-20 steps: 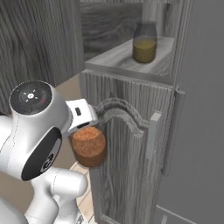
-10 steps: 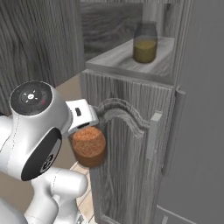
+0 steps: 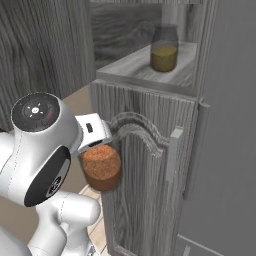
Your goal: Pick the jar and jar from the dining table and place them in the open cabinet. Close the cabinet after placing the objects.
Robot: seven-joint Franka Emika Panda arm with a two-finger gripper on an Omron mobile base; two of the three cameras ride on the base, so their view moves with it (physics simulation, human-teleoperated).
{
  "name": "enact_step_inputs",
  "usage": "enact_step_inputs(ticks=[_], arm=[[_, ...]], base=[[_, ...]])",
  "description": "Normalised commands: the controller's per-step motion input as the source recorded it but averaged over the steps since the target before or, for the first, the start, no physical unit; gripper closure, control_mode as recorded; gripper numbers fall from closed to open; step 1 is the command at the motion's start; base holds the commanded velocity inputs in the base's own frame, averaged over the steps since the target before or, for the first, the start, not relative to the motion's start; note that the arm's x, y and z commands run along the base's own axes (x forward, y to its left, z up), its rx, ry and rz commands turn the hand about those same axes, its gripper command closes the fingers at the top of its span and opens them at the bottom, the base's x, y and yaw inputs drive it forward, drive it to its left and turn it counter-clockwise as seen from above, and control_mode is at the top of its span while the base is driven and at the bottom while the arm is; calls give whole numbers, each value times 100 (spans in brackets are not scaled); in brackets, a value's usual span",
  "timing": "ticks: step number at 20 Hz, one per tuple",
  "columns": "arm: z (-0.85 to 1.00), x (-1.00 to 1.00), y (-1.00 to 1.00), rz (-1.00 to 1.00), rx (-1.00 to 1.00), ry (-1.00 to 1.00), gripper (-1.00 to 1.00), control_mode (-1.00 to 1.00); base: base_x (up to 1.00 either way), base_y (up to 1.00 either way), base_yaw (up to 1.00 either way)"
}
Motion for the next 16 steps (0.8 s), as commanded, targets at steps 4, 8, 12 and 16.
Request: enact_step_inputs(ticks=[4,8,12,16], arm=[[0,0,0,0,0,0,100,100],[0,0,0,0,0,0,100,100],[0,0,0,0,0,0,100,100],[0,0,0,0,0,0,100,100]], base=[[0,-39,0],[0,-46,0],[0,-36,0],[0,-11,0]])
